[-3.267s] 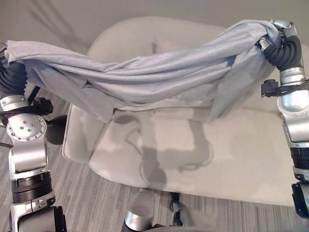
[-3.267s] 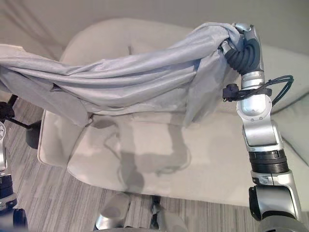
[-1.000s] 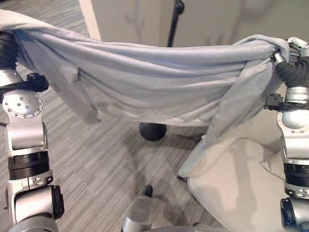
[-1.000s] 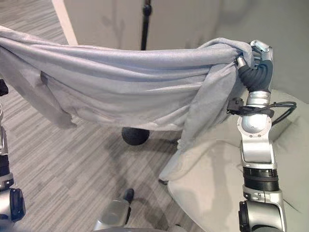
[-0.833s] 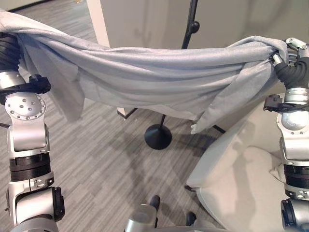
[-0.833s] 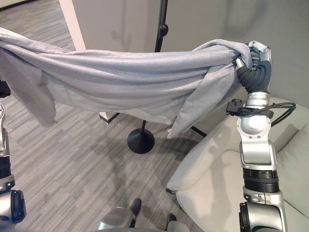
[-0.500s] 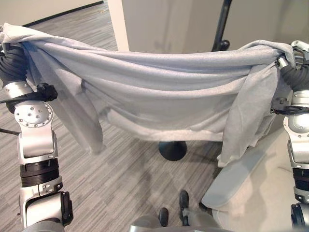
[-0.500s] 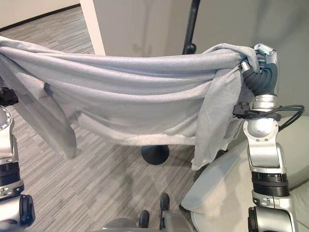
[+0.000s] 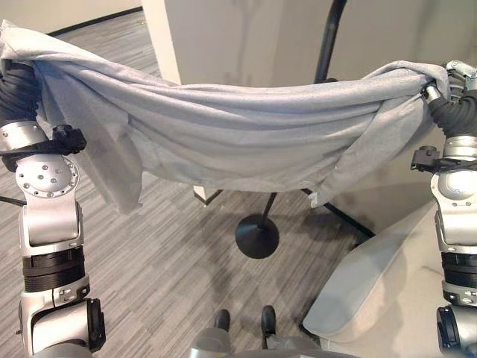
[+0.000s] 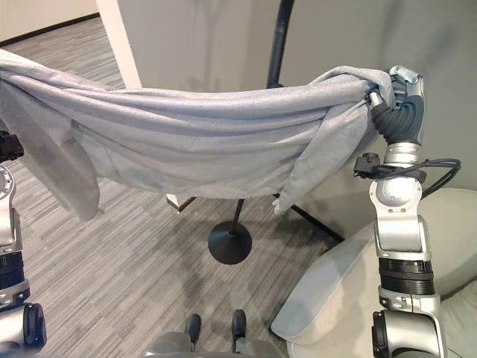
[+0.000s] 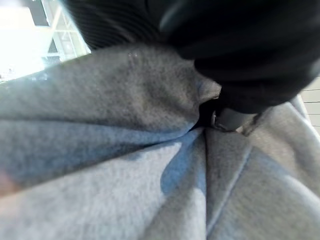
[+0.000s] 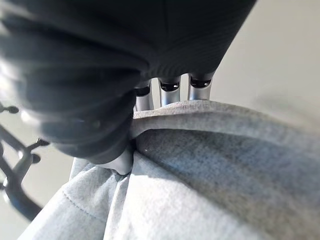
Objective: Hang the clothes on the sofa on the clothes rack.
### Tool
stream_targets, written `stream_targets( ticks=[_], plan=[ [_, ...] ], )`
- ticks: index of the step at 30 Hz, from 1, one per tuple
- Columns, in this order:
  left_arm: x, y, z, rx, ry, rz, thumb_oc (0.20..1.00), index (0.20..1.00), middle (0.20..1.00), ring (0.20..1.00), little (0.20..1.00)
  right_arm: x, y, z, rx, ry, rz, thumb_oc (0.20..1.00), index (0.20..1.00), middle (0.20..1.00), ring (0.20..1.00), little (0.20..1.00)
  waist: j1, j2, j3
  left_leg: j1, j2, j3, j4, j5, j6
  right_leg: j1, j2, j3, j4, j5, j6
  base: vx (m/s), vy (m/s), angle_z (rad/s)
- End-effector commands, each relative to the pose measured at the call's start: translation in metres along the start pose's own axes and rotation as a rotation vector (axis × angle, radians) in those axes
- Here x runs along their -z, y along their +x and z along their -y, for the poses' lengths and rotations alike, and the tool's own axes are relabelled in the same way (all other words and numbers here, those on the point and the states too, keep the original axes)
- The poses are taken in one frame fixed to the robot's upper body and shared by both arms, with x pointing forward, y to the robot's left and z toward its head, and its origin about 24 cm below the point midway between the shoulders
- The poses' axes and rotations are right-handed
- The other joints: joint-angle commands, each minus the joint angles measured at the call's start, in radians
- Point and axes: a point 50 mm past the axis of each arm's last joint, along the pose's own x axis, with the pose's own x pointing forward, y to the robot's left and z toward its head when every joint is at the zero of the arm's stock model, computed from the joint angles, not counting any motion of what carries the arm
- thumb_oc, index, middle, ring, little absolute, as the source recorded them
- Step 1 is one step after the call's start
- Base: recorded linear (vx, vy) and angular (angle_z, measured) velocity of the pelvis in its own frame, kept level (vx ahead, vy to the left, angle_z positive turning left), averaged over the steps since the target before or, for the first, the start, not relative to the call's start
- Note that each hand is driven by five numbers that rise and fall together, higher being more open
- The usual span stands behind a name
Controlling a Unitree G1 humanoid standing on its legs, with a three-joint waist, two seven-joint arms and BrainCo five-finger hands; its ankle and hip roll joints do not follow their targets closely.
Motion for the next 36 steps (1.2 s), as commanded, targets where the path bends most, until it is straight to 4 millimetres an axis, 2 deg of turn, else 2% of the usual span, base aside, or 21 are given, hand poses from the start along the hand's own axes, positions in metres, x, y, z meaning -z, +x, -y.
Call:
stream_targets(
  ticks=[1, 5, 7, 8, 9, 10, 11, 12, 13, 15, 16, 18, 23, 36],
  plan=[
    [-0.017, 0.001, 0.001, 0.018, -0.007, 0.114, 0.2, 0.2, 0.2, 0.2, 0.2, -0.017, -0.001, 0.024, 0.084, 0.001, 0.107, 0.2, 0.2, 0.2, 0.2, 0.2, 0.004, 0.049, -0.121, 0.01, 0.032, -0.05, -0.036, -0.004, 0.019, 0.005, -0.019, -0.052, 0.002, -0.049, 0.009, 0.02, -0.037, 0.01],
    [-0.021, -0.005, -0.003, 0.024, -0.022, 0.122, 0.2, 0.2, 0.2, 0.2, 0.2, -0.019, -0.007, 0.027, 0.093, 0.014, 0.114, 0.2, 0.2, 0.2, 0.2, 0.2, -0.003, 0.063, -0.119, 0.028, 0.063, -0.04, -0.011, 0.036, 0.014, 0.014, -0.007, -0.062, 0.002, -0.056, 0.011, 0.04, -0.065, 0.0],
    [-0.022, -0.009, -0.005, 0.02, -0.036, 0.123, 0.2, 0.2, 0.2, 0.2, 0.2, -0.025, -0.009, 0.028, 0.102, 0.035, 0.141, 0.2, 0.2, 0.2, 0.2, 0.2, -0.006, 0.061, -0.102, -0.014, 0.071, -0.032, 0.109, 0.033, 0.005, 0.026, -0.014, -0.073, 0.002, -0.053, 0.008, -0.02, -0.11, 0.02],
    [-0.024, -0.011, -0.006, 0.014, -0.051, 0.127, 0.2, 0.2, 0.2, 0.2, 0.2, -0.029, -0.01, 0.03, 0.115, 0.042, 0.158, 0.2, 0.2, 0.2, 0.2, 0.2, -0.003, 0.061, -0.085, -0.075, 0.067, -0.042, 0.215, 0.009, 0.003, 0.035, -0.021, -0.079, 0.002, -0.051, 0.005, -0.08, -0.166, 0.04],
    [-0.027, -0.012, -0.006, 0.009, -0.073, 0.138, 0.2, 0.2, 0.2, 0.2, 0.2, -0.033, -0.01, 0.03, 0.123, 0.054, 0.172, 0.2, 0.2, 0.2, 0.2, 0.2, 0.008, 0.056, -0.063, -0.123, 0.05, -0.053, 0.283, 0.02, -0.001, 0.043, -0.031, -0.074, 0.002, -0.041, -0.002, -0.09, -0.176, 0.04],
    [-0.029, -0.011, -0.009, -0.006, -0.08, 0.144, 0.2, 0.2, 0.2, 0.2, 0.2, -0.035, -0.011, 0.033, 0.147, 0.053, 0.178, 0.2, 0.2, 0.2, 0.2, 0.2, 0.017, 0.06, -0.045, -0.194, 0.052, -0.074, 0.342, -0.024, 0.011, 0.056, -0.026, -0.073, 0.002, -0.061, -0.004, -0.07, -0.125, 0.06],
    [-0.03, -0.009, -0.012, -0.021, -0.079, 0.15, 0.2, 0.2, 0.2, 0.2, 0.2, -0.038, -0.011, 0.036, 0.163, 0.045, 0.193, 0.2, 0.2, 0.2, 0.2, 0.2, 0.022, 0.063, -0.044, -0.217, 0.059, -0.089, 0.317, -0.039, 0.019, 0.056, -0.022, -0.073, 0.002, -0.068, -0.006, -0.05, -0.052, 0.08],
    [-0.03, -0.009, -0.012, -0.022, -0.08, 0.15, 0.2, 0.2, 0.2, 0.2, 0.2, -0.038, -0.012, 0.036, 0.164, 0.044, 0.194, 0.2, 0.2, 0.2, 0.2, 0.2, 0.023, 0.062, -0.043, -0.22, 0.058, -0.088, 0.311, -0.028, 0.018, 0.05, -0.023, -0.073, 0.002, -0.062, -0.007, -0.01, 0.02, 0.09],
    [-0.031, -0.008, -0.015, -0.034, -0.074, 0.16, 0.2, 0.2, 0.2, 0.2, 0.2, -0.041, -0.011, 0.039, 0.184, 0.033, 0.211, 0.2, 0.2, 0.2, 0.2, 0.2, 0.032, 0.062, -0.047, -0.23, 0.061, -0.109, 0.25, -0.035, 0.022, 0.05, -0.021, -0.061, 0.002, -0.067, -0.01, 0.02, 0.051, -0.11],
    [-0.031, -0.008, -0.02, -0.042, -0.056, 0.159, 0.2, 0.2, 0.2, 0.2, 0.2, -0.045, -0.009, 0.042, 0.201, 0.025, 0.233, 0.2, 0.2, 0.2, 0.2, 0.2, 0.052, 0.07, -0.057, -0.218, 0.056, -0.144, 0.132, -0.006, 0.012, 0.044, -0.012, -0.038, 0.002, -0.073, -0.011, 0.07, 0.154, -0.33],
    [-0.032, -0.008, -0.026, -0.068, -0.052, 0.17, 0.2, 0.2, 0.2, 0.2, 0.2, -0.052, -0.012, 0.045, 0.219, 0.036, 0.26, 0.2, 0.2, 0.2, 0.2, 0.2, 0.051, 0.07, -0.077, -0.179, 0.066, -0.15, 0.053, 0.022, -0.01, 0.04, -0.019, -0.02, 0.002, -0.077, -0.016, 0.13, 0.306, -0.7],
    [-0.036, -0.007, -0.027, -0.065, -0.046, 0.197, 0.2, 0.2, 0.2, 0.2, 0.2, -0.056, -0.015, 0.051, 0.249, 0.038, 0.284, 0.2, 0.2, 0.2, 0.2, 0.2, 0.04, 0.061, -0.102, -0.123, 0.066, -0.121, -0.036, 0.037, -0.014, 0.033, -0.04, -0.01, 0.002, -0.075, -0.018, 0.13, 0.261, -0.67],
    [-0.037, -0.007, -0.026, -0.063, -0.052, 0.209, 0.2, 0.2, 0.2, 0.2, 0.2, -0.063, -0.017, 0.053, 0.267, 0.053, 0.313, 0.2, 0.2, 0.2, 0.2, 0.2, 0.028, 0.055, -0.108, -0.09, 0.039, -0.096, -0.036, 0.021, -0.011, 0.028, -0.066, -0.006, 0.002, -0.06, -0.009, 0.02, 0.162, -0.45],
    [-0.043, -0.016, -0.035, -0.119, -0.136, 0.224, 0.2, 0.2, 0.2, 0.2, 0.2, -0.085, -0.026, 0.057, 0.316, 0.095, 0.418, 0.2, 0.2, 0.2, 0.2, 0.2, 0.021, 0.055, -0.121, -0.055, 0.023, -0.081, -0.036, 0.014, -0.008, 0.033, -0.093, 0.001, 0.002, -0.046, 0.0, 0.02, 0.074, -0.04]
  ],
)
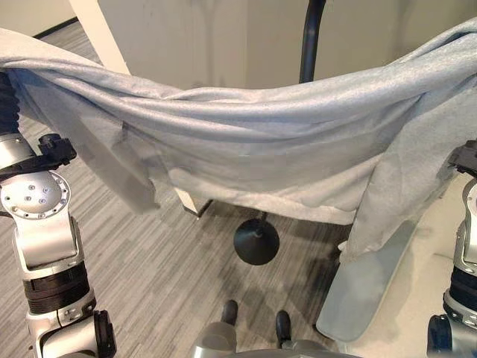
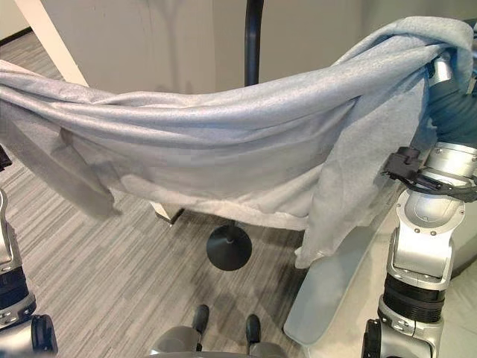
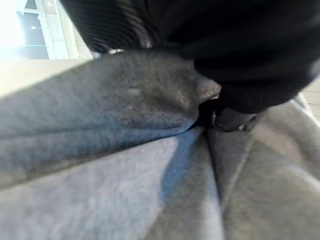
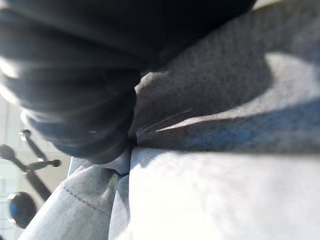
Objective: Hang the clothes on the sofa on the clothes rack.
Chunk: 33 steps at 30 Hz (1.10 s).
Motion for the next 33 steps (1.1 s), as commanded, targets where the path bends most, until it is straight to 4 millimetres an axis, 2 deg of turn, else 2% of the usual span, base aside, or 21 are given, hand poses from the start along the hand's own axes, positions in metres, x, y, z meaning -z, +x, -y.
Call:
stream_targets(
  ticks=[1, 4, 9, 10, 13, 16, 21, 22, 24, 25, 26, 27, 28, 30, 31, 33],
  plan=[
    [-0.015, 0.006, -0.009, -0.063, -0.047, 0.102, 0.2, 0.2, 0.2, 0.2, 0.2, -0.019, 0.004, 0.01, 0.089, 0.004, 0.114, 0.2, 0.2, 0.2, 0.2, 0.2, -0.001, 0.009, -0.131, -0.024, 0.001, -0.029, -0.019, -0.009, 0.003, -0.016, -0.053, -0.048, 0.002, -0.015, -0.032, 0.02, 0.023, -0.09],
    [-0.014, 0.014, -0.007, -0.086, -0.053, 0.108, 0.2, 0.2, 0.2, 0.2, 0.2, -0.016, 0.01, 0.009, 0.089, -0.016, 0.117, 0.2, 0.2, 0.2, 0.2, 0.2, -0.003, 0.012, -0.13, -0.02, 0.001, -0.026, -0.019, -0.012, 0.003, -0.013, -0.055, -0.048, 0.002, -0.015, -0.029, 0.03, 0.017, -0.08],
    [-0.012, 0.039, -0.003, -0.108, -0.025, 0.125, 0.2, 0.2, 0.2, 0.2, 0.2, -0.003, 0.03, 0.011, 0.091, -0.082, 0.101, 0.2, 0.2, 0.2, 0.2, 0.2, -0.005, 0.012, -0.131, -0.015, 0.002, -0.02, -0.019, -0.018, 0.003, -0.006, -0.059, -0.051, 0.002, -0.017, -0.025, 0.03, 0.01, -0.02],
    [-0.012, 0.05, -0.005, -0.113, 0.01, 0.137, 0.2, 0.2, 0.2, 0.2, 0.2, 0.006, 0.041, 0.015, 0.082, -0.137, 0.078, 0.2, 0.2, 0.2, 0.2, 0.2, -0.006, 0.01, -0.132, -0.012, 0.002, -0.019, -0.019, -0.021, 0.004, -0.004, -0.059, -0.05, 0.002, -0.018, -0.024, 0.04, 0.003, 0.01],
    [-0.013, 0.06, -0.006, -0.118, 0.032, 0.149, 0.2, 0.2, 0.2, 0.2, 0.2, 0.014, 0.047, 0.018, 0.08, -0.149, 0.048, 0.2, 0.2, 0.2, 0.2, 0.2, -0.005, 0.009, -0.133, -0.008, 0.004, -0.018, -0.019, -0.024, 0.005, -0.001, -0.06, -0.049, 0.002, -0.017, -0.024, 0.02, 0.002, -0.01],
    [-0.014, 0.076, -0.012, -0.119, 0.088, 0.167, 0.2, 0.2, 0.2, 0.2, 0.2, 0.032, 0.059, 0.027, 0.074, -0.207, -0.018, 0.2, 0.2, 0.2, 0.2, 0.2, -0.003, 0.007, -0.135, -0.003, 0.005, -0.019, -0.019, -0.03, 0.006, 0.002, -0.058, -0.05, 0.002, -0.018, -0.025, 0.04, 0.004, -0.01],
    [-0.018, 0.1, -0.01, -0.103, 0.151, 0.183, 0.2, 0.2, 0.2, 0.2, 0.2, 0.052, 0.075, 0.027, -0.007, -0.319, -0.084, 0.2, 0.2, 0.2, 0.2, 0.2, 0.002, 0.0, -0.132, 0.003, 0.008, -0.016, -0.019, -0.039, 0.006, 0.009, -0.056, -0.052, 0.002, -0.022, -0.025, 0.01, -0.005, 0.0],
    [-0.024, 0.11, -0.003, -0.079, 0.166, 0.194, 0.2, 0.2, 0.2, 0.2, 0.2, 0.063, 0.081, 0.023, -0.066, -0.369, -0.126, 0.2, 0.2, 0.2, 0.2, 0.2, 0.004, -0.003, -0.127, 0.004, 0.008, -0.017, -0.019, -0.042, 0.007, 0.009, -0.056, -0.051, 0.002, -0.02, -0.025, 0.0, 0.0, 0.0],
    [-0.024, 0.114, 0.002, -0.063, 0.166, 0.19, 0.2, 0.2, 0.2, 0.2, 0.2, 0.067, 0.085, 0.021, -0.088, -0.388, -0.144, 0.2, 0.2, 0.2, 0.2, 0.2, 0.005, -0.005, -0.121, 0.002, 0.008, -0.019, -0.019, -0.036, 0.006, 0.007, -0.056, -0.049, 0.002, -0.014, -0.024, -0.02, -0.007, 0.0],
    [-0.028, 0.118, 0.018, -0.007, 0.15, 0.192, 0.2, 0.2, 0.2, 0.2, 0.2, 0.08, 0.084, 0.014, -0.146, -0.402, -0.2, 0.2, 0.2, 0.2, 0.2, 0.2, 0.002, -0.004, -0.116, 0.002, 0.008, -0.019, -0.019, -0.038, 0.005, 0.006, -0.056, -0.049, 0.002, -0.012, -0.024, 0.0, 0.0, 0.0],
    [-0.03, 0.12, 0.019, -0.008, 0.149, 0.194, 0.2, 0.2, 0.2, 0.2, 0.2, 0.08, 0.085, 0.014, -0.143, -0.4, -0.2, 0.2, 0.2, 0.2, 0.2, 0.2, 0.004, -0.006, -0.114, 0.002, 0.009, -0.019, -0.019, -0.038, 0.005, 0.006, -0.055, -0.049, 0.002, -0.012, -0.024, 0.0, 0.0, 0.0],
    [-0.032, 0.122, 0.038, 0.05, 0.13, 0.187, 0.2, 0.2, 0.2, 0.2, 0.2, 0.088, 0.086, 0.009, -0.18, -0.412, -0.237, 0.2, 0.2, 0.2, 0.2, 0.2, 0.003, -0.007, -0.107, 0.003, 0.009, -0.019, -0.019, -0.04, 0.005, 0.005, -0.056, -0.048, 0.002, -0.01, -0.024, 0.0, 0.0, 0.0],
    [-0.033, 0.123, 0.038, 0.049, 0.129, 0.189, 0.2, 0.2, 0.2, 0.2, 0.2, 0.088, 0.086, 0.009, -0.179, -0.411, -0.237, 0.2, 0.2, 0.2, 0.2, 0.2, 0.004, -0.008, -0.105, 0.003, 0.009, -0.019, -0.019, -0.04, 0.005, 0.005, -0.056, -0.048, 0.002, -0.01, -0.024, 0.0, 0.0, 0.0],
    [-0.035, 0.126, 0.055, 0.101, 0.121, 0.18, 0.2, 0.2, 0.2, 0.2, 0.2, 0.094, 0.09, 0.002, -0.209, -0.419, -0.267, 0.2, 0.2, 0.2, 0.2, 0.2, 0.0, -0.008, -0.096, 0.003, 0.008, -0.017, -0.019, -0.042, 0.005, 0.004, -0.055, -0.046, 0.002, -0.009, -0.024, 0.0, 0.0, 0.0],
    [-0.039, 0.129, 0.07, 0.141, 0.128, 0.174, 0.2, 0.2, 0.2, 0.2, 0.2, 0.1, 0.091, -0.006, -0.246, -0.436, -0.297, 0.2, 0.2, 0.2, 0.2, 0.2, -0.002, -0.007, -0.09, 0.001, 0.009, -0.017, -0.019, -0.043, 0.004, 0.001, -0.055, -0.046, 0.002, -0.01, -0.025, 0.0, 0.0, 0.0],
    [-0.044, 0.136, 0.079, 0.153, 0.133, 0.176, 0.2, 0.2, 0.2, 0.2, 0.2, 0.101, 0.096, -0.011, -0.253, -0.438, -0.307, 0.2, 0.2, 0.2, 0.2, 0.2, -0.004, -0.01, -0.078, -0.001, 0.009, -0.017, -0.019, -0.043, 0.004, -0.001, -0.055, -0.046, 0.002, -0.01, -0.026, 0.0, 0.0, 0.0]
  ],
)
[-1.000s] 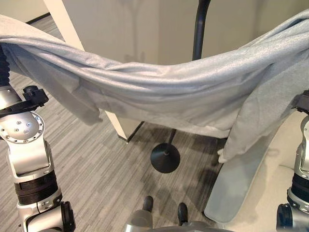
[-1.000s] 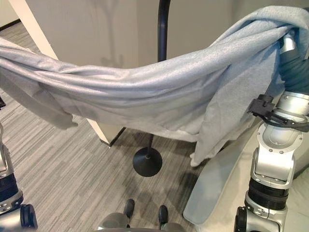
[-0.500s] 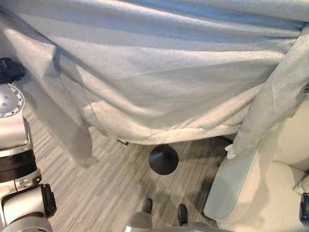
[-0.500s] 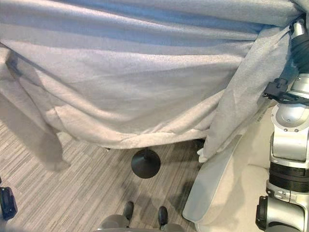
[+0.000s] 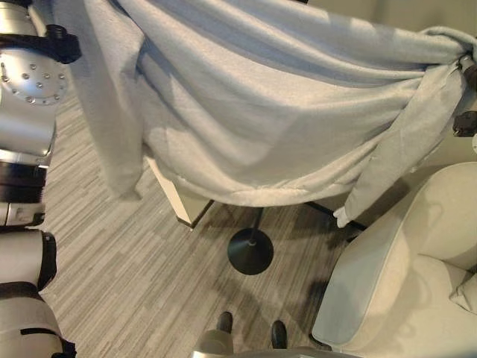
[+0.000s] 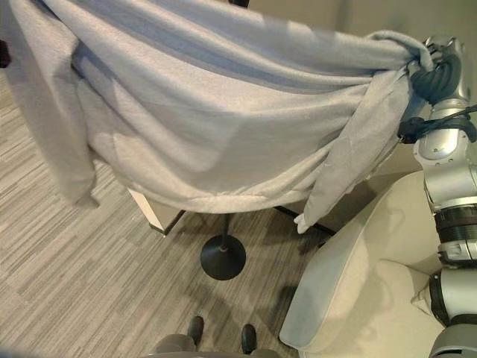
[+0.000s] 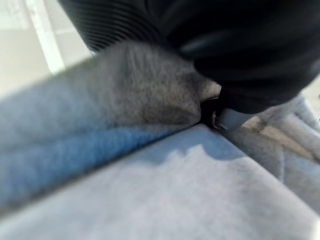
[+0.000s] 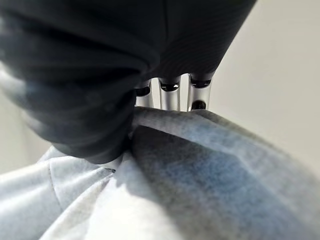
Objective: Hang the clothes on the sofa on the clothes rack.
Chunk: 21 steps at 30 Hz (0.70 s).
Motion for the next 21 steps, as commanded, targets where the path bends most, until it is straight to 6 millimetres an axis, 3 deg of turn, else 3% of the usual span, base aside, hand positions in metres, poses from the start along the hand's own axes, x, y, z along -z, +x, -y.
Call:
stream_targets(
  ticks=[1, 6, 9, 10, 16, 19, 21],
  plan=[
    [-0.021, 0.031, -0.017, -0.1, -0.07, 0.018, 0.2, 0.2, 0.2, 0.2, 0.2, -0.033, 0.025, 0.04, 0.125, 0.048, 0.08, 0.2, 0.2, 0.2, 0.2, 0.2, 0.006, 0.014, -0.011, 0.02, 0.01, -0.031, -0.039, -0.045, 0.01, 0.015, -0.053, -0.045, 0.002, 0.008, -0.026, 0.0, 0.0, 0.0],
    [-0.025, 0.045, -0.007, -0.052, -0.025, -0.013, 0.2, 0.2, 0.2, 0.2, 0.2, -0.033, 0.035, 0.031, 0.08, 0.036, 0.024, 0.2, 0.2, 0.2, 0.2, 0.2, 0.0, 0.018, 0.022, 0.011, 0.013, -0.033, -0.039, -0.049, 0.01, 0.002, -0.048, -0.042, 0.002, -0.001, -0.029, -0.01, 0.0, -0.02],
    [-0.006, 0.044, -0.004, -0.016, 0.018, -0.1, 0.2, 0.2, 0.2, 0.2, 0.2, -0.034, 0.039, 0.024, 0.052, 0.035, -0.004, 0.2, 0.2, 0.2, 0.2, 0.2, -0.005, 0.019, 0.04, 0.003, 0.013, -0.034, -0.039, -0.048, 0.011, -0.007, -0.044, -0.035, 0.002, -0.002, -0.03, -0.02, 0.007, 0.0],
    [0.01, 0.037, -0.001, 0.002, 0.033, -0.164, 0.2, 0.2, 0.2, 0.2, 0.2, -0.032, 0.038, 0.013, 0.012, 0.031, -0.019, 0.2, 0.2, 0.2, 0.2, 0.2, -0.008, 0.018, 0.048, -0.002, 0.012, -0.036, -0.039, -0.047, 0.012, -0.012, -0.041, -0.031, 0.002, -0.002, -0.03, -0.04, 0.017, -0.02],
    [0.046, 0.012, -0.003, 0.024, 0.077, -0.262, 0.2, 0.2, 0.2, 0.2, 0.2, -0.026, 0.028, -0.005, -0.059, 0.013, -0.004, 0.2, 0.2, 0.2, 0.2, 0.2, -0.01, 0.015, 0.051, -0.006, 0.012, -0.037, -0.039, -0.048, 0.012, -0.017, -0.04, -0.026, 0.002, -0.001, -0.032, -0.01, 0.003, 0.0],
    [0.068, -0.012, 0.0, 0.06, 0.109, -0.307, 0.2, 0.2, 0.2, 0.2, 0.2, -0.012, 0.011, -0.022, -0.122, 0.008, -0.003, 0.2, 0.2, 0.2, 0.2, 0.2, -0.012, 0.013, 0.046, -0.009, 0.012, -0.036, -0.039, -0.049, 0.012, -0.019, -0.041, -0.027, 0.002, 0.0, -0.032, 0.0, 0.0, 0.0],
    [0.086, -0.039, 0.009, 0.13, 0.122, -0.356, 0.2, 0.2, 0.2, 0.2, 0.2, 0.003, -0.01, -0.041, -0.195, 0.025, -0.013, 0.2, 0.2, 0.2, 0.2, 0.2, -0.014, 0.013, 0.042, -0.01, 0.012, -0.034, -0.039, -0.043, 0.013, -0.021, -0.043, -0.026, 0.002, 0.008, -0.033, 0.0, 0.0, 0.0]
  ],
)
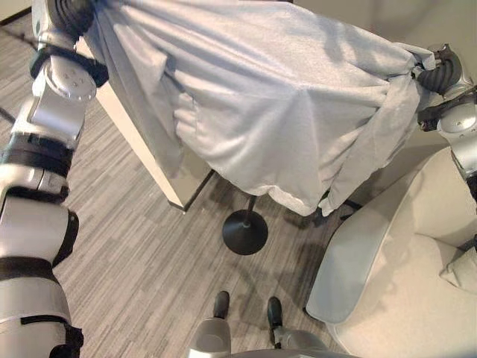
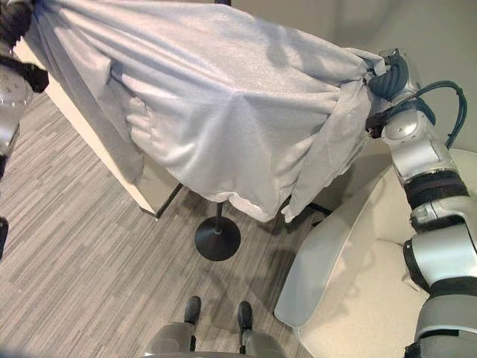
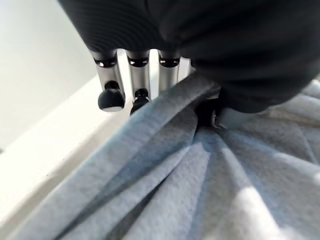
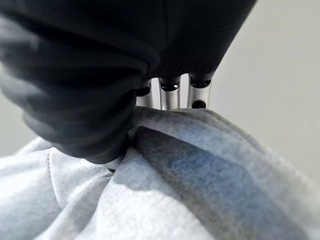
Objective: Hang the clothes on the sofa on the clothes rack.
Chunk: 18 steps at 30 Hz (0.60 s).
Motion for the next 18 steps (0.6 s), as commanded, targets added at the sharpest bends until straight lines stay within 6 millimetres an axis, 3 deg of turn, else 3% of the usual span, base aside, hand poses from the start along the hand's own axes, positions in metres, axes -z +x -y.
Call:
stream_targets(
  ticks=[1, 5, 7, 8, 9, 10, 11, 12, 13, 18],
  plan=[
    [0.006, 0.003, -0.022, -0.054, 0.06, 0.007, 0.2, 0.2, 0.2, 0.2, 0.2, 0.016, -0.009, 0.001, -0.007, -0.03, -0.021, 0.2, 0.2, 0.2, 0.2, 0.2, 0.014, 0.031, -0.031, 0.039, 0.011, -0.038, -0.046, -0.05, 0.014, 0.028, -0.047, -0.031, 0.001, -0.014, -0.031, 0.0, 0.0, 0.0],
    [0.031, -0.02, -0.004, 0.017, 0.052, -0.043, 0.2, 0.2, 0.2, 0.2, 0.2, 0.034, -0.031, -0.022, -0.064, 0.037, -0.057, 0.2, 0.2, 0.2, 0.2, 0.2, 0.013, 0.031, -0.046, 0.041, 0.011, -0.035, -0.046, -0.051, 0.015, 0.027, -0.051, -0.037, 0.001, -0.009, -0.031, 0.0, 0.004, -0.02],
    [0.06, -0.057, 0.016, 0.069, -0.031, -0.123, 0.2, 0.2, 0.2, 0.2, 0.2, 0.055, -0.061, -0.044, -0.079, 0.166, -0.125, 0.2, 0.2, 0.2, 0.2, 0.2, 0.011, 0.032, -0.069, 0.043, 0.01, -0.03, -0.046, -0.055, 0.016, 0.021, -0.055, -0.044, 0.003, -0.007, -0.03, 0.0, 0.0, 0.0],
    [0.065, -0.064, 0.02, 0.081, -0.048, -0.141, 0.216, 0.216, 0.216, 0.216, 0.216, 0.06, -0.068, -0.049, -0.087, 0.178, -0.141, 0.2, 0.2, 0.2, 0.2, 0.2, 0.01, 0.032, -0.076, 0.043, 0.011, -0.029, -0.046, -0.056, 0.015, 0.02, -0.056, -0.046, 0.003, -0.007, -0.029, 0.0, 0.0, 0.0],
    [0.068, -0.072, 0.026, 0.089, -0.087, -0.16, 0.925, 0.925, 0.925, 0.925, 0.925, 0.065, -0.074, -0.054, -0.097, 0.186, -0.161, 0.2, 0.2, 0.2, 0.2, 0.2, 0.009, 0.033, -0.082, 0.043, 0.011, -0.027, -0.046, -0.055, 0.015, 0.018, -0.057, -0.048, 0.005, -0.006, -0.029, 0.02, 0.009, -0.03],
    [0.072, -0.081, 0.03, 0.098, -0.118, -0.176, 1.0, 1.0, 1.0, 1.0, 1.0, 0.069, -0.08, -0.058, -0.099, 0.202, -0.175, 0.316, 0.316, 0.316, 0.316, 0.316, 0.008, 0.033, -0.089, 0.043, 0.012, -0.026, -0.046, -0.056, 0.015, 0.017, -0.057, -0.049, 0.005, -0.005, -0.029, 0.0, 0.0, 0.0],
    [0.073, -0.082, 0.03, 0.099, -0.117, -0.178, 1.0, 1.0, 1.0, 1.0, 1.0, 0.069, -0.08, -0.058, -0.101, 0.201, -0.176, 0.451, 0.451, 0.451, 0.451, 0.451, 0.007, 0.034, -0.091, 0.042, 0.012, -0.026, -0.046, -0.056, 0.015, 0.017, -0.057, -0.049, 0.005, -0.005, -0.029, 0.0, 0.0, 0.0],
    [0.076, -0.09, 0.035, 0.107, -0.153, -0.197, 1.0, 1.0, 1.0, 1.0, 1.0, 0.073, -0.087, -0.062, -0.102, 0.223, -0.193, 0.934, 0.934, 0.934, 0.934, 0.934, 0.006, 0.034, -0.099, 0.042, 0.013, -0.025, -0.046, -0.056, 0.014, 0.015, -0.058, -0.051, 0.007, -0.004, -0.028, 0.0, 0.0, 0.0],
    [0.078, -0.096, 0.039, 0.113, -0.184, -0.216, 1.0, 1.0, 1.0, 1.0, 1.0, 0.076, -0.092, -0.066, -0.11, 0.238, -0.206, 1.0, 1.0, 1.0, 1.0, 1.0, 0.005, 0.035, -0.104, 0.041, 0.013, -0.025, -0.046, -0.055, 0.014, 0.013, -0.059, -0.052, 0.008, -0.003, -0.027, 0.0, 0.0, 0.0],
    [0.094, -0.134, 0.05, 0.141, -0.32, -0.308, 1.0, 1.0, 1.0, 1.0, 1.0, 0.088, -0.116, -0.076, -0.106, 0.315, -0.261, 1.0, 1.0, 1.0, 1.0, 1.0, 0.001, 0.044, -0.137, 0.047, 0.018, -0.022, -0.046, -0.059, 0.012, 0.016, -0.06, -0.055, 0.01, -0.008, -0.026, 0.05, 0.011, 0.01]
  ],
)
